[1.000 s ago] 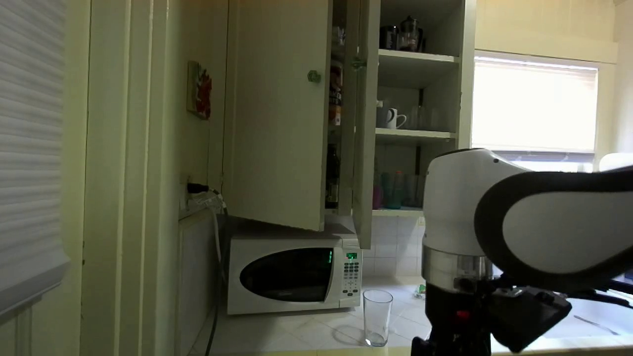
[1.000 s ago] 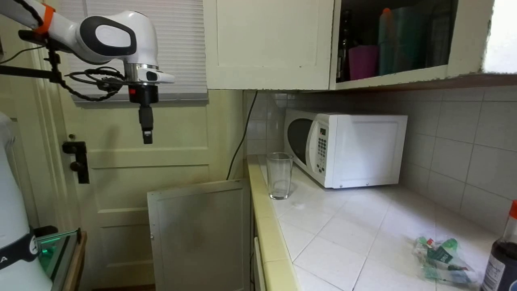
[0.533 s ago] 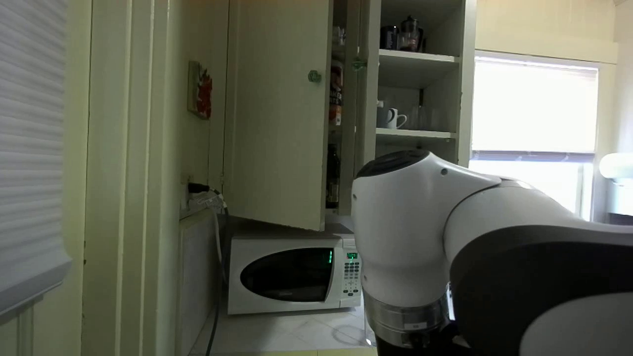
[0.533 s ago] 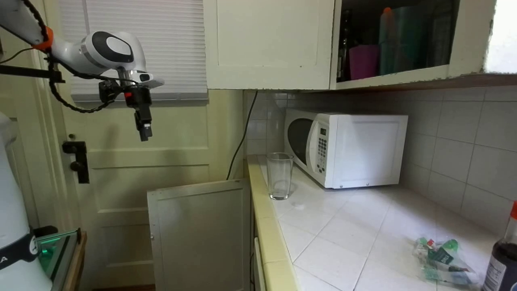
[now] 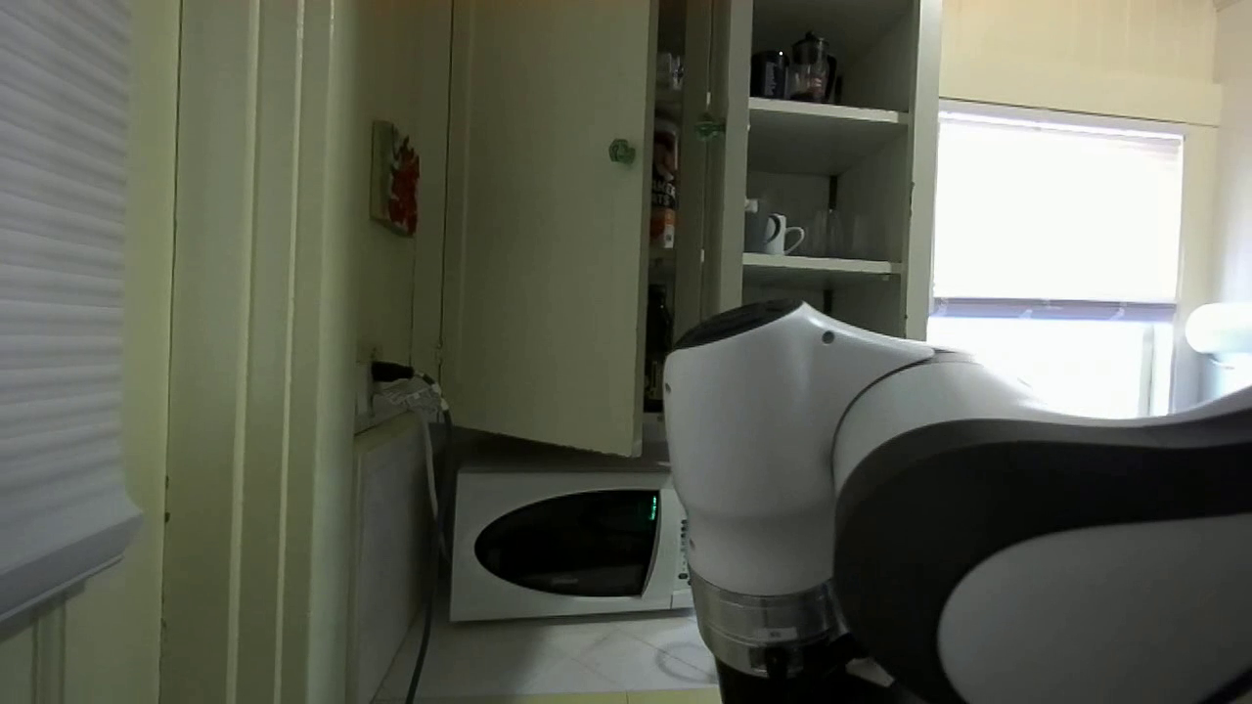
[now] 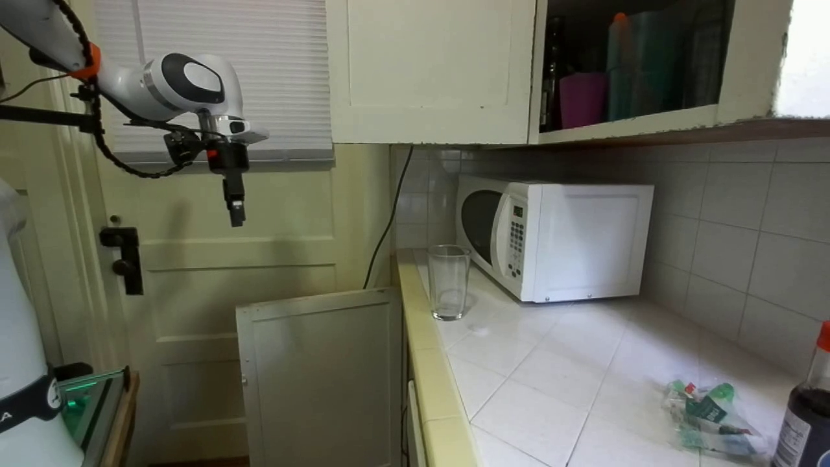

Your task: Close the cabinet door on the left then open the topmost drawer.

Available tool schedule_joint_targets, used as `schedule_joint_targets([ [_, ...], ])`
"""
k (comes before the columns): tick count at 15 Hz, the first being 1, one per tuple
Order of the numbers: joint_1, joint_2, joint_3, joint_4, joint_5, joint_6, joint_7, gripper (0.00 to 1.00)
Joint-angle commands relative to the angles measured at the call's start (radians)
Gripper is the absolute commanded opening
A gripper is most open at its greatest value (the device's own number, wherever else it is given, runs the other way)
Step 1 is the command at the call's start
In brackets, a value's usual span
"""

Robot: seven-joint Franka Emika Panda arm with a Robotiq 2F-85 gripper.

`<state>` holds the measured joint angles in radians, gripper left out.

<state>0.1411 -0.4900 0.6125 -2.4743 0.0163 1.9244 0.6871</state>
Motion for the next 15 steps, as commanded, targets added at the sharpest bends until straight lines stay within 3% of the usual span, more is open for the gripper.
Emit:
schedule_joint_targets([
  [1, -0.001, 0.189, 0.052, 0.110, 0.022, -0.007, 0.256, 1.00],
  [4, 0.010, 0.357, 0.090, 0.195, 0.012, 0.018, 0.471, 1.00],
  [8, 0.072, 0.550, 0.056, 0.290, -0.002, 0.174, 0.685, 1.00],
  [11, 0.137, 0.682, -0.022, 0.375, -0.082, 0.279, 0.662, 1.00],
  [15, 0.256, 0.868, -0.155, 0.555, -0.182, 0.235, 0.493, 1.00],
])
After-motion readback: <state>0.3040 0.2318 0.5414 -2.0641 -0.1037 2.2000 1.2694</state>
